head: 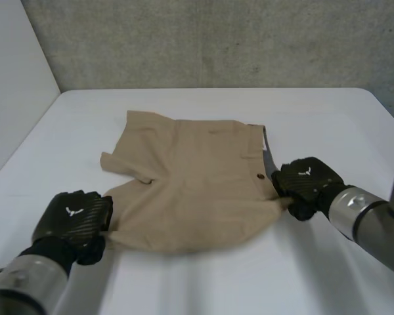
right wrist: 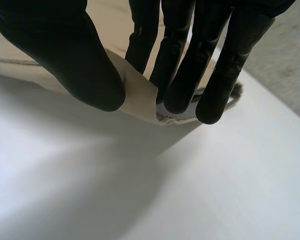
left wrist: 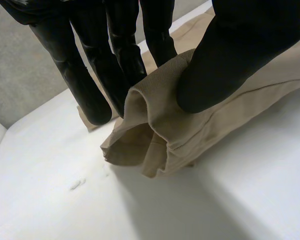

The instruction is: Fold the shorts.

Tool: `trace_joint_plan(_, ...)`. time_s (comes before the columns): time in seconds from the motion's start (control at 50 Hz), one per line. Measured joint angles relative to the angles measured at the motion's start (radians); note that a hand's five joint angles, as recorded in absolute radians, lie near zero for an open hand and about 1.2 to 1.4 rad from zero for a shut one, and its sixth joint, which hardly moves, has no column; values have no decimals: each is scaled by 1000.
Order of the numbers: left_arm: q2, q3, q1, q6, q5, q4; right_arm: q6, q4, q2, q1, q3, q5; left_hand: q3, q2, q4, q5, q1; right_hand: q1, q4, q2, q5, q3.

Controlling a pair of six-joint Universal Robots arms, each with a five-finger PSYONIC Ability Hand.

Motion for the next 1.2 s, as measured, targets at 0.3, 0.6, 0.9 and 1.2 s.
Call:
trace_joint_plan(0.3, 264, 161, 4, 27, 246, -647, -365, 611, -231, -99, -9, -84, 5, 4, 4, 0, 0, 0, 0, 0, 9, 0)
trace_joint_plan(0.6, 1, 234, 150, 112, 318, -255, -191, 456, -41, -247, -136, -283, 5, 4, 4, 0, 0, 0, 0, 0, 17, 0)
trace_joint_plan(0.9, -646, 786, 117, 133, 307, -49, 72, 112, 290, -126, -425, -40, 5, 5, 4, 0, 1, 0, 0, 0, 18, 0)
trace_joint_plan(1.2, -1011, 1144, 120, 199, 277, 244, 95, -205, 510, 1, -610, 174, 5, 5, 4, 0, 1, 0, 0, 0, 24, 0)
